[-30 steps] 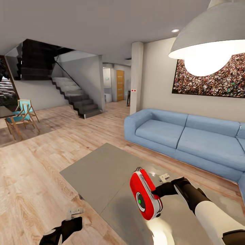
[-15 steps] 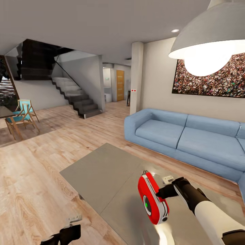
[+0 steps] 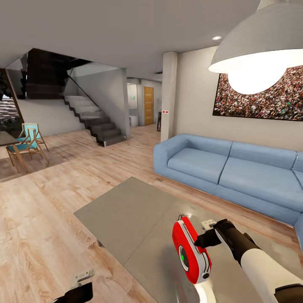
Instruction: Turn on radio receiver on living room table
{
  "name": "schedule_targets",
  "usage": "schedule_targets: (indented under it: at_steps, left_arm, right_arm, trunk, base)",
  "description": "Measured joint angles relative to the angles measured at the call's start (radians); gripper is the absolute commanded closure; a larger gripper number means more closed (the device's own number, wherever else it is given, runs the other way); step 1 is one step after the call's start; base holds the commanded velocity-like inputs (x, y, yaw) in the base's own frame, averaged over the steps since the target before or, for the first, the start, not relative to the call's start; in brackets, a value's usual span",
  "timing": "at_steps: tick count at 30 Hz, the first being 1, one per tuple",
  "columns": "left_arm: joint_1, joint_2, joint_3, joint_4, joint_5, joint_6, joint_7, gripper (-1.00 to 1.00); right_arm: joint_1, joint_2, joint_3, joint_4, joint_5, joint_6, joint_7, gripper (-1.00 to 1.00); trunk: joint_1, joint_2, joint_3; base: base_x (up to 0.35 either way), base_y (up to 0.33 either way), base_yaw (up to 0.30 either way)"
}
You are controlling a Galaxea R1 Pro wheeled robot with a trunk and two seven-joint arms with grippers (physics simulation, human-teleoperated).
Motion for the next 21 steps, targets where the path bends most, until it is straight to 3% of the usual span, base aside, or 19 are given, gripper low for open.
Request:
schedule_targets:
  at_steps: [21]
  left_arm:
    - [0.000,0.004,0.003,0.054,-0.002,-0.062,0.001,1.00]
  right_arm:
    - [0.000,0.000,0.001,0.049,0.001,0.003,0.001,1.00]
  trunk:
    - [0.000,0.000,0.000]
  base:
    - [0.000,0.000,0.000]
